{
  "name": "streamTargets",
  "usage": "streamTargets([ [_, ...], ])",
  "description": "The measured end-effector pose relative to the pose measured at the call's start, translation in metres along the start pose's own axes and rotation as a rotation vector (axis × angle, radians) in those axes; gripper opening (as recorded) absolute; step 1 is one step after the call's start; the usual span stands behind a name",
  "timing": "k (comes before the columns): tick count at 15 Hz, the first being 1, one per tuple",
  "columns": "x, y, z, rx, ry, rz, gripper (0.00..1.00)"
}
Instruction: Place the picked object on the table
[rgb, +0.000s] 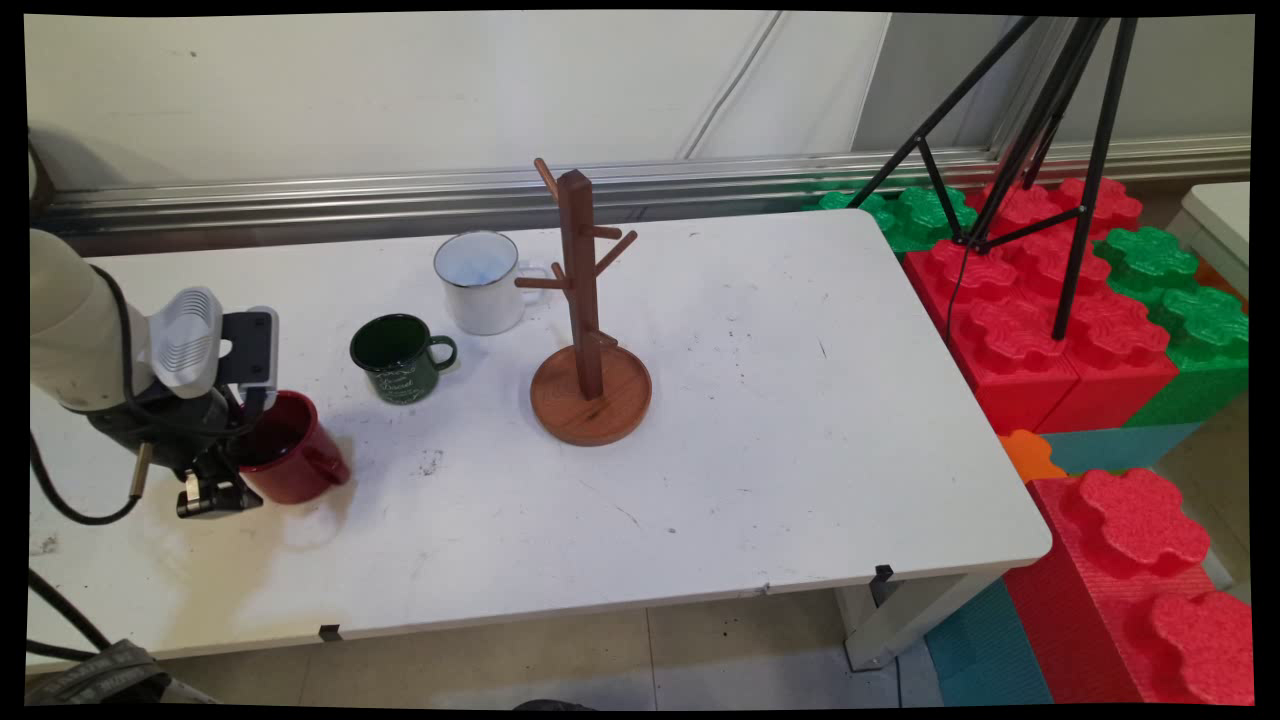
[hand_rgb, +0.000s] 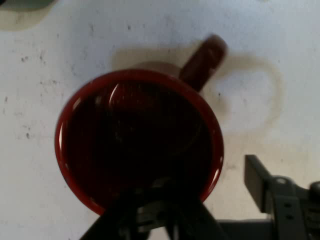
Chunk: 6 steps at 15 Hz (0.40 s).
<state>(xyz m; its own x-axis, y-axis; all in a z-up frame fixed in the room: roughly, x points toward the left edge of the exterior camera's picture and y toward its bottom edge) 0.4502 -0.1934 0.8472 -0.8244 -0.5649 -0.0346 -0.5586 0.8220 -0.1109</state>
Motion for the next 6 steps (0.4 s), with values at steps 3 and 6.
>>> streamTargets([
  [3,0.0049,0.0,0.0031,0.003,0.01,-0.016,1.0],
  [6,0.0094,-0.0006,0.0061,0.003,0.032,-0.041,1.0],
])
